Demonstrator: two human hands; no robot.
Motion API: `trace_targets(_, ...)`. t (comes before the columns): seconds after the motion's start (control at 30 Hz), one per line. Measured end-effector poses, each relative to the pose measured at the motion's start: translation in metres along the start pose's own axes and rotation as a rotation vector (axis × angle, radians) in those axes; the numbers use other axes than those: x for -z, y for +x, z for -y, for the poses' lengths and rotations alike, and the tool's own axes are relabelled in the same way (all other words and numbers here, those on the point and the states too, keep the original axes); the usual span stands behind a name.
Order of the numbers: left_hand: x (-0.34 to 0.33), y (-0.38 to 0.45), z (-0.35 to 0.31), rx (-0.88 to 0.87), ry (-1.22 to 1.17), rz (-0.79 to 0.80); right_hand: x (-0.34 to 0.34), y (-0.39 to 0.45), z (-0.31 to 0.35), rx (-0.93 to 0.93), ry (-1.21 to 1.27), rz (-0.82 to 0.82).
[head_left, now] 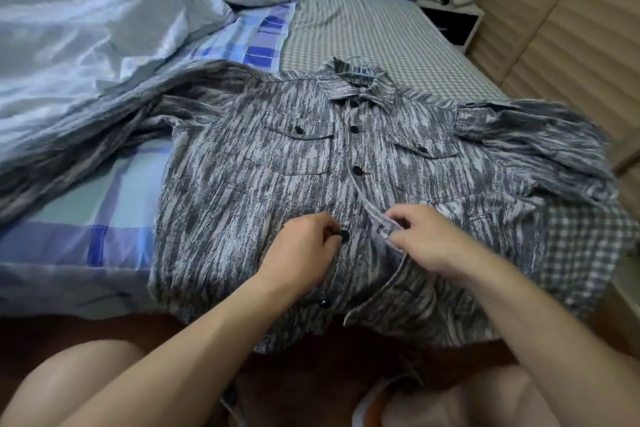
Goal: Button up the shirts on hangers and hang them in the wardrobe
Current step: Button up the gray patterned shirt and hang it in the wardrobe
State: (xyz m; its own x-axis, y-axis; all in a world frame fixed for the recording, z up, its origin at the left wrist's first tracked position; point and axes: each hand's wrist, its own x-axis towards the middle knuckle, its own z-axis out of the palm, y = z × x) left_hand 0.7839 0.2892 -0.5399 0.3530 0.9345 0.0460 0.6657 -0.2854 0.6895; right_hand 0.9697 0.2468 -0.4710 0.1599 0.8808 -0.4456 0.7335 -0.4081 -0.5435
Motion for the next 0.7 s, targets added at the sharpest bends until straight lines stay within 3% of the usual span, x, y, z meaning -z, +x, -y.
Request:
trace_targets(0.1, -0.005, 0.007, -0.002, -0.064, 0.077, 0.017, 0.048, -0.019, 0.02, -0.032, 0.47, 0.084)
trace_targets(0.3, -0.008, 0.006, -0.01, -0.088, 0.123, -0.079, 0.018, -0.009, 0.019, -0.03, 0.313, 0.137)
trace_targets(0.43, -0.01, -0.003, -0.015, -0.131, 0.199, -0.174, -0.013, 0.004, 0.01, -0.027, 0.397, 0.031)
trace_targets(0.57, -0.007, 0.003, -0.02, 0.156, -0.191, -0.096, -0.019, 0.004, 0.006, -0.013, 0.478, -0.021)
trace_targets(0.7, -0.01, 0.001, -0.023, 0.32, -0.67, -0.027, -0.01, 0.002, 0.006, -0.02, 0.558, -0.019)
